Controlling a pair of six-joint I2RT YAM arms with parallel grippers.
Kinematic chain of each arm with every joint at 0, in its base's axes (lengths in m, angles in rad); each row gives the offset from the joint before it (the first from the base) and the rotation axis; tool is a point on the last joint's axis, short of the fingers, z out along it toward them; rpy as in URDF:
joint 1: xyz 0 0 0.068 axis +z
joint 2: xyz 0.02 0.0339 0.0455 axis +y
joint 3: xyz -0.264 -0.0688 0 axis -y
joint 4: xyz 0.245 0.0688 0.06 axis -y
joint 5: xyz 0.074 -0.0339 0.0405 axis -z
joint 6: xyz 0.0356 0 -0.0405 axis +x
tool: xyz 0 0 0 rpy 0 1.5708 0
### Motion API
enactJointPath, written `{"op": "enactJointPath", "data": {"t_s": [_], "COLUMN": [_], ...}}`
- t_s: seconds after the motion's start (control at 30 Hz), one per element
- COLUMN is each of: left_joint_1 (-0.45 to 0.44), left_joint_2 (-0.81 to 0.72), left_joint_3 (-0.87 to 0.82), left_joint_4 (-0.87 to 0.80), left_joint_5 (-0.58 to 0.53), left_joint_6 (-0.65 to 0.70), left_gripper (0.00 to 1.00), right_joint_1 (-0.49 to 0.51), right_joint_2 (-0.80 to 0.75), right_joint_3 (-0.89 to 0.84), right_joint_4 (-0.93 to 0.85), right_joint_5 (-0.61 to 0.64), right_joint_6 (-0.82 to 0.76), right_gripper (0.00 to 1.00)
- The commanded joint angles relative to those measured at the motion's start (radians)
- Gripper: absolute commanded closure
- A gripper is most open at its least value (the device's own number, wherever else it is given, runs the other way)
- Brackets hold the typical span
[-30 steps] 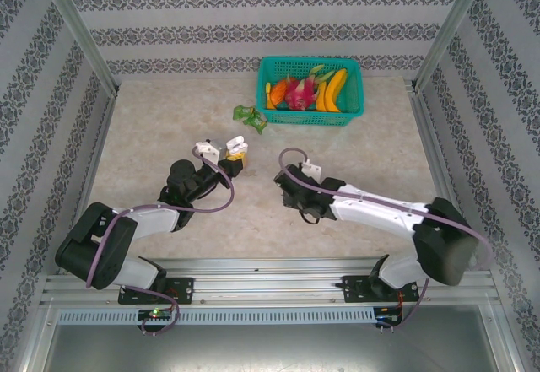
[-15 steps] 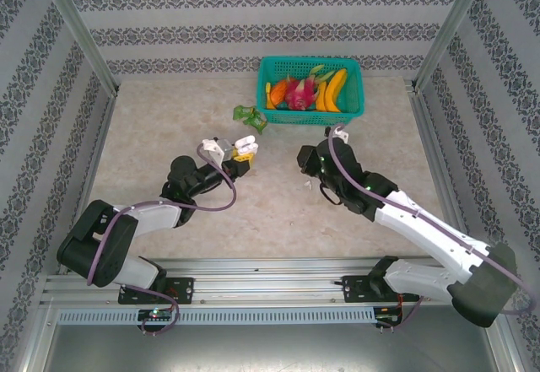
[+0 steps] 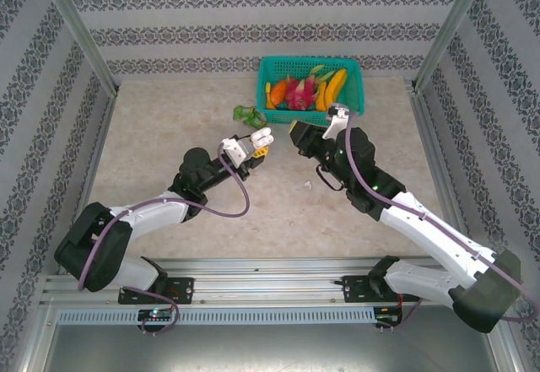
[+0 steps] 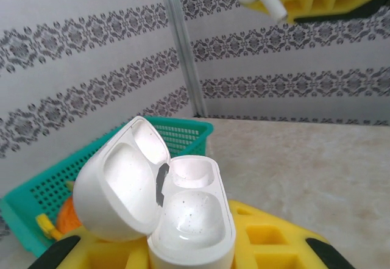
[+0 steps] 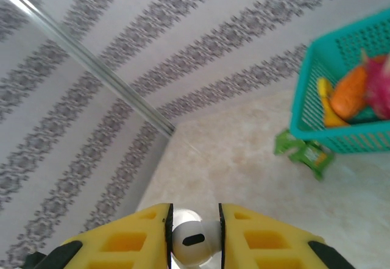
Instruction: Insert the wireless bluetooth earbuds into the charging case
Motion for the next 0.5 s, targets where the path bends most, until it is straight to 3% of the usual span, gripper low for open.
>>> {"op": "enactJointPath", "data": {"t_s": [0.0, 0.47], "left_joint_1": [-0.028, -0.042], "left_joint_2": [-0.026, -0.023], "left_joint_3": [0.047, 0.143], "left_joint_4": [-0.005, -0.022], "left_joint_5": [-0.068, -0.046], "left_joint_6": [0.117, 0.108], "left_gripper": [1.0, 1.0], "right_joint_1": [-0.005, 0.019], "right_joint_2": [-0.021, 0.048], "right_joint_3": [-0.038, -0.107], "right_joint_4": [0.179, 0.501], "right_joint_5": [-0.065, -0.174], "right_joint_6": [-0.032, -0.062], "right_gripper": [0.75, 0.75]}}
